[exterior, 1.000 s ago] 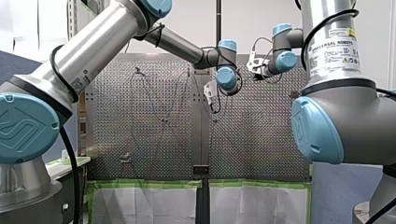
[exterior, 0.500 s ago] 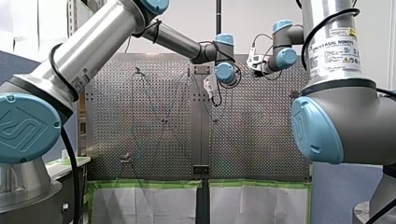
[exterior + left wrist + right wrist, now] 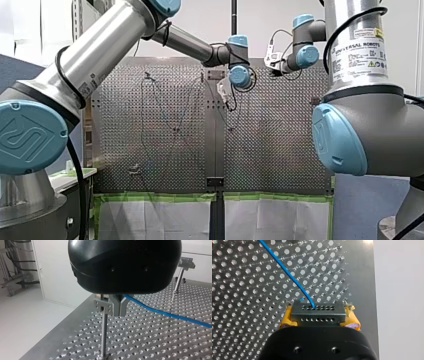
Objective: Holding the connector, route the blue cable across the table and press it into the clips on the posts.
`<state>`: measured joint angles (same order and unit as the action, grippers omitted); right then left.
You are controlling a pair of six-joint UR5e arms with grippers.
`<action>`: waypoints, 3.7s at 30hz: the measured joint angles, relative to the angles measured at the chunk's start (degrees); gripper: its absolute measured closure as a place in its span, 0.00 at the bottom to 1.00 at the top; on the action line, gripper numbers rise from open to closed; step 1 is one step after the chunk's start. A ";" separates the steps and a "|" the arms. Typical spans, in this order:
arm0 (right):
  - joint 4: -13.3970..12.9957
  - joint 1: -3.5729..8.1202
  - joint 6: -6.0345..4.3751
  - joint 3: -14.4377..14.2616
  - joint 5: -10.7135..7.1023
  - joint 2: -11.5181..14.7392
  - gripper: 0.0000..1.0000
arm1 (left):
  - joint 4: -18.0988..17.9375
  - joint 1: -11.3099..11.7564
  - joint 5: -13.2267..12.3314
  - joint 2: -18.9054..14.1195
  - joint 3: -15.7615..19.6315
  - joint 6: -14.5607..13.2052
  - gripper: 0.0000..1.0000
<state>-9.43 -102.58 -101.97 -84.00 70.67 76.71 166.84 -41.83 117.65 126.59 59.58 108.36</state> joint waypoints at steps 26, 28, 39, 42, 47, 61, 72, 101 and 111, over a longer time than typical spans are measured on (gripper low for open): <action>-0.95 0.51 0.00 1.73 -0.61 -1.77 1.00 | -3.11 5.10 -7.52 0.18 -0.02 0.36 0.58; -0.95 0.51 0.00 1.74 -0.61 -1.77 1.00 | -2.65 4.80 -7.76 0.18 -0.01 0.36 0.45; -0.95 0.57 0.00 1.76 -0.62 -1.85 1.00 | -0.19 3.94 -8.46 0.17 0.07 1.37 0.00; -0.95 0.64 0.00 1.76 -0.61 -1.86 1.00 | 0.96 3.72 -9.07 0.17 0.07 1.47 0.00; -0.91 0.66 0.00 1.76 -0.61 -1.86 1.00 | 3.61 3.25 -9.23 0.17 0.09 1.37 0.00; -0.78 0.61 0.00 1.76 -0.61 -1.91 1.00 | 5.12 0.92 -10.37 -6.12 6.92 1.25 0.00; -0.77 0.59 0.00 1.75 -0.45 -1.93 1.00 | 0.06 -0.19 -10.31 -12.18 13.00 -0.11 0.00; -0.68 0.03 0.26 1.72 -0.32 -2.02 1.00 | -17.46 0.37 -0.17 -19.90 30.55 5.74 0.00; -0.63 0.29 0.31 1.68 0.02 -2.11 1.00 | -23.50 -0.27 1.47 -13.90 36.57 6.43 0.00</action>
<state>-10.06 -102.29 -101.66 -82.31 70.69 74.60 143.34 -42.10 119.12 112.69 96.15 114.78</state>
